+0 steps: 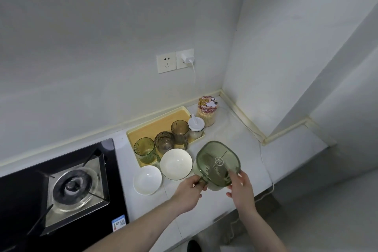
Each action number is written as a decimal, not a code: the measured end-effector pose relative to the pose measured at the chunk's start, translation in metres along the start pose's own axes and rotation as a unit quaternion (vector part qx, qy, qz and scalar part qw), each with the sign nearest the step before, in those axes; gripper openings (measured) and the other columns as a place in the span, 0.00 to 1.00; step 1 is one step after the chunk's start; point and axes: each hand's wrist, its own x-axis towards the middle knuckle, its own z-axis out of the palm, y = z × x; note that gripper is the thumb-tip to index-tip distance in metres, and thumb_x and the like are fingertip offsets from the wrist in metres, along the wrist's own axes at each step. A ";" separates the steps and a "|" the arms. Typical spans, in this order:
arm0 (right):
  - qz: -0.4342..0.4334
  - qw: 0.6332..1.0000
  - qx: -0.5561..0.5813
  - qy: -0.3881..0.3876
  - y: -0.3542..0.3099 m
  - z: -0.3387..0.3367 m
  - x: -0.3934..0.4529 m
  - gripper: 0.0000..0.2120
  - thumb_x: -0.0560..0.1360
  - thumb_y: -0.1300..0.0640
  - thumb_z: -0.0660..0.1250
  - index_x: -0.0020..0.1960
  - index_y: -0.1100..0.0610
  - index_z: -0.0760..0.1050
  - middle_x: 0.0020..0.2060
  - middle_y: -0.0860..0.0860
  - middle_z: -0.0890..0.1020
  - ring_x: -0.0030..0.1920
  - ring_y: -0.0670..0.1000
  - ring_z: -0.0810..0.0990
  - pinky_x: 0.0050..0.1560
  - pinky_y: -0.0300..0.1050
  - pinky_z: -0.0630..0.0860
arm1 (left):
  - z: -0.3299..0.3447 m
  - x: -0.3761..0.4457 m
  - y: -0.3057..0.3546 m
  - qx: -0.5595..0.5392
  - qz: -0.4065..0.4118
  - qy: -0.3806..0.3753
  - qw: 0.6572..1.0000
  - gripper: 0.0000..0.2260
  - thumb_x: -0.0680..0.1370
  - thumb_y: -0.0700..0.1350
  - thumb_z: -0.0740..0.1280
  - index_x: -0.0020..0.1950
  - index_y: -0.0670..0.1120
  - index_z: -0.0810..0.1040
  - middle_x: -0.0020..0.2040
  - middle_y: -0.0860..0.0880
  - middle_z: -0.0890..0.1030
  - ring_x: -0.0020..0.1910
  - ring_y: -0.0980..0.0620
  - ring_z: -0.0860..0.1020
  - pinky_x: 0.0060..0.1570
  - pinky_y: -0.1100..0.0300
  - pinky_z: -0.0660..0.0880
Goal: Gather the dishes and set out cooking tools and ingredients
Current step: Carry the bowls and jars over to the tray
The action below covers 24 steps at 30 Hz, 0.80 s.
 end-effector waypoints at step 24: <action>0.153 0.981 -0.104 0.066 0.026 0.022 0.068 0.18 0.83 0.50 0.57 0.67 0.58 0.73 0.55 0.61 0.81 0.42 0.60 0.86 0.34 0.49 0.84 | -0.012 0.029 -0.008 0.178 -0.027 -0.064 0.982 0.22 0.78 0.35 0.59 0.68 0.52 0.75 0.71 0.52 0.74 0.65 0.50 0.76 0.59 0.59 0.75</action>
